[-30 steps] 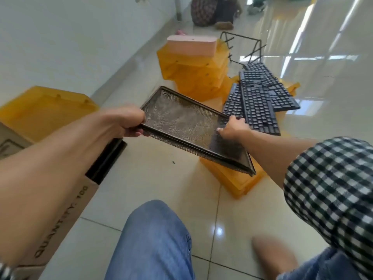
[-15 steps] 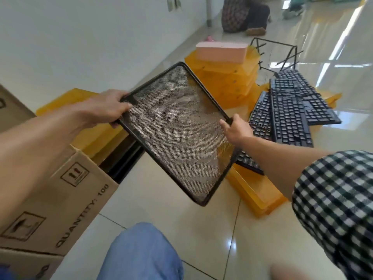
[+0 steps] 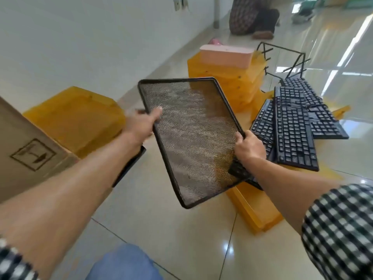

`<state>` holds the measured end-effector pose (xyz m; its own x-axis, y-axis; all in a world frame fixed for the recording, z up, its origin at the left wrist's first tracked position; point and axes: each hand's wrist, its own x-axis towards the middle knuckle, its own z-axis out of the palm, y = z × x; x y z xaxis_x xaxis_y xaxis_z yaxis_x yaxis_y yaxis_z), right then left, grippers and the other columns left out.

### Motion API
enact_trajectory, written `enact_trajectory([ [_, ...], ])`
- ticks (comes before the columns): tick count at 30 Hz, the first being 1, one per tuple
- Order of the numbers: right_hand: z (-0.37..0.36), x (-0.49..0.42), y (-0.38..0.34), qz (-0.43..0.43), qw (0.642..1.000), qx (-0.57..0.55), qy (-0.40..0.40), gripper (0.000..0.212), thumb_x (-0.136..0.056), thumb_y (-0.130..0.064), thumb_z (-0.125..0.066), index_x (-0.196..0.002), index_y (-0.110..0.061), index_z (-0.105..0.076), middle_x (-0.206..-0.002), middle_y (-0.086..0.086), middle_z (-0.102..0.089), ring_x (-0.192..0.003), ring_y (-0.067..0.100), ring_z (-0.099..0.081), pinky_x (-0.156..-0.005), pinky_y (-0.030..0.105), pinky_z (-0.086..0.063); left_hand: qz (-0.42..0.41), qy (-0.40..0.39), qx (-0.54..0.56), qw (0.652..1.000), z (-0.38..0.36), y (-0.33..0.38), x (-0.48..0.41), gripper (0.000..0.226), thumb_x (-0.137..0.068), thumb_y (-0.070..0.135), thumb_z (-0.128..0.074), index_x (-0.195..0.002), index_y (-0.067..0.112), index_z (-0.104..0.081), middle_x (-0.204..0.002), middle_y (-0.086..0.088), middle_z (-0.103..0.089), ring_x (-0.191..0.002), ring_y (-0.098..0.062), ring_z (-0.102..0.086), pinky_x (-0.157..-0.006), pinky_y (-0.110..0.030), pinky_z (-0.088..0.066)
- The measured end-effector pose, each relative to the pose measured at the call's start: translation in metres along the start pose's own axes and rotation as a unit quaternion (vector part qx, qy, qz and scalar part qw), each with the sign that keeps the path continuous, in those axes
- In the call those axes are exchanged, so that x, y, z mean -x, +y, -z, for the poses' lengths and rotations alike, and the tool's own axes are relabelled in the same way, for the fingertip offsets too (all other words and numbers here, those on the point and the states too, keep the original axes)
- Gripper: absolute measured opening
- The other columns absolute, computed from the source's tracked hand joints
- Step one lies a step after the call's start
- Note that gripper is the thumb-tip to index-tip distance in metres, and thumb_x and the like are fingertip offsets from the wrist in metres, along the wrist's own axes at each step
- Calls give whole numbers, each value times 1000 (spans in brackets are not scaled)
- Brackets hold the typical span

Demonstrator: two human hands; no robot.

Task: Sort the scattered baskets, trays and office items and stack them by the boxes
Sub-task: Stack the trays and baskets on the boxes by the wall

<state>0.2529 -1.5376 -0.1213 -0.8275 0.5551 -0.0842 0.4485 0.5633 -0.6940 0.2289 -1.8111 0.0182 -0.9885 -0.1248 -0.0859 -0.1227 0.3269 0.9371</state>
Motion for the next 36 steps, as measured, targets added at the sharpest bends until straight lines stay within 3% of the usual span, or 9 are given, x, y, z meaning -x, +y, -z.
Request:
enact_trajectory([
  [3,-13,-5,-8,-60,998,-7,-1,42,-105,-49,-38,-124,-17,-58,-121,14,-65,-115,37,-59,-86,40,-42,74,-29,15,997,-30,-40,25,42,-95,29,-69,-128,11,-51,-115,-10,-70,-91,-29,-73,-71,-38,-58],
  [10,-43,-4,-20,-121,991,33,-39,43,-105,-45,-43,-119,-8,-61,-121,18,-66,-113,37,-62,-83,39,-43,150,91,89,980,-46,-85,44,19,-102,5,-49,-104,21,-58,-103,-8,-72,-71,-29,-75,-73,-52,-62],
  [14,-59,8,-35,-103,992,43,-61,32,-104,-40,-47,-99,-11,-60,-113,16,-69,-107,36,-64,-77,35,-42,93,189,-48,976,-33,-108,50,30,-101,19,-55,-129,28,-63,-111,3,-69,-102,-24,-65,-87,-33,-51],
  [20,-60,13,-59,-1,988,65,-141,26,-100,-24,-50,-111,-6,-66,-108,14,-67,-103,34,-64,-76,35,-46,116,229,-43,965,-7,-116,51,27,-103,20,-53,-128,22,-64,-111,-3,-68,-103,-29,-62,-93,-42,-53],
  [22,-52,19,-64,26,985,88,-145,27,-103,-26,-49,-92,-7,-63,-87,9,-64,-84,30,-63,-66,34,-46,120,237,-39,963,3,-106,56,24,-103,19,-52,-123,23,-65,-106,-1,-68,-98,-25,-65,-87,-42,-57],
  [26,-4,43,-78,-20,985,63,-161,30,-104,-31,-51,-82,-11,-53,-86,7,-63,-77,25,-57,-63,33,-42,143,236,-4,961,21,-54,75,21,-104,16,-51,-107,33,-63,-95,6,-68,-66,-11,-72,-51,-25,-56],
  [31,113,58,-142,-57,983,48,-166,24,-104,-32,-49,-115,-11,-55,-114,12,-63,-105,33,-59,-77,36,-40,164,188,-40,968,43,66,99,24,-103,21,-52,-87,34,-65,-93,2,-70,-86,-31,-71,-80,-54,-59],
  [34,194,69,-200,-46,983,19,-177,13,-104,-30,-50,-105,-17,-49,-106,7,-63,-89,26,-54,-74,34,-40,148,186,-37,971,67,161,115,18,-103,21,-51,-97,30,-66,-94,4,-70,-90,-29,-70,-77,-49,-60],
  [36,249,79,-241,-34,980,-5,-198,10,-104,-28,-50,-103,-19,-48,-101,5,-64,-83,23,-55,-70,34,-41,142,207,-32,968,90,222,129,17,-104,19,-51,-103,30,-64,-94,11,-67,-84,-12,-71,-61,-28,-57],
])
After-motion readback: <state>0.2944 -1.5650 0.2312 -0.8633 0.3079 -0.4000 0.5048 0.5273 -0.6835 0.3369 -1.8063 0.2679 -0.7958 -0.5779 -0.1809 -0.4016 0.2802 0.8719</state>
